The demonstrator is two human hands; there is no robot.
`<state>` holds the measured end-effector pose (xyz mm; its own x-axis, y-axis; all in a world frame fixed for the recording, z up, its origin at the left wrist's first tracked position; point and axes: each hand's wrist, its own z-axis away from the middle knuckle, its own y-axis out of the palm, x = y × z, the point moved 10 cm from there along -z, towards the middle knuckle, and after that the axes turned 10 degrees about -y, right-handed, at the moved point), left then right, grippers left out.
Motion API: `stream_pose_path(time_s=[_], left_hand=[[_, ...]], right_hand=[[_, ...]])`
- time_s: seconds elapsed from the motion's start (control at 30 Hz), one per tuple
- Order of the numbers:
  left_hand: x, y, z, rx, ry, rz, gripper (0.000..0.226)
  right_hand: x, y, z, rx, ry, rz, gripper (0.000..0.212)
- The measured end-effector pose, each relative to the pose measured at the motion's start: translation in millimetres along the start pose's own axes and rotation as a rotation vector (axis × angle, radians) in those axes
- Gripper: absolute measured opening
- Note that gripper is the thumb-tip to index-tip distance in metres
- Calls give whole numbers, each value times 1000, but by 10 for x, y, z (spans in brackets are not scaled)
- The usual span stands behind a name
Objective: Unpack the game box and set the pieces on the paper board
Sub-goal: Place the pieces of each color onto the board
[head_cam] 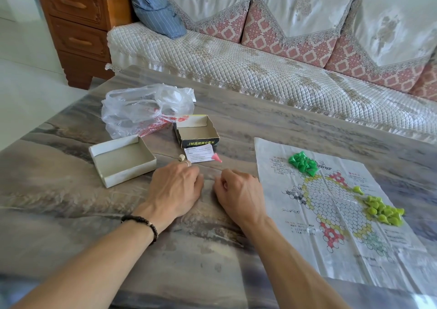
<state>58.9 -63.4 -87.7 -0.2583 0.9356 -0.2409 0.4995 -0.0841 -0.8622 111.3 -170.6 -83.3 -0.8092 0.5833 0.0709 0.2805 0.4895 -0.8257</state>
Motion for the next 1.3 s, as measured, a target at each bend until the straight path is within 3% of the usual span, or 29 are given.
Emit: stream_pose_path(time_s=[0.13, 0.3, 0.47, 0.57, 0.97, 1.3], left_hand=[[34, 5, 4, -1, -28, -8, 39], [87, -26, -27, -39, -95, -46, 23], [182, 33, -64, -33, -143, -82, 36], [216, 60, -65, -23, -149, -77, 35], [148, 19, 17, -88, 33, 83, 34], [27, -22, 39, -75, 71, 89, 38]], right_hand=[[-156, 29, 19, -11, 97, -37, 31], [-139, 225, -173, 147, 91, 2, 22], [91, 319, -345, 257, -116, 4, 39], [228, 360, -387, 312, -279, 27, 34], [275, 197, -146, 226, -346, 67, 33], [81, 10, 31, 178, -172, 47, 29]])
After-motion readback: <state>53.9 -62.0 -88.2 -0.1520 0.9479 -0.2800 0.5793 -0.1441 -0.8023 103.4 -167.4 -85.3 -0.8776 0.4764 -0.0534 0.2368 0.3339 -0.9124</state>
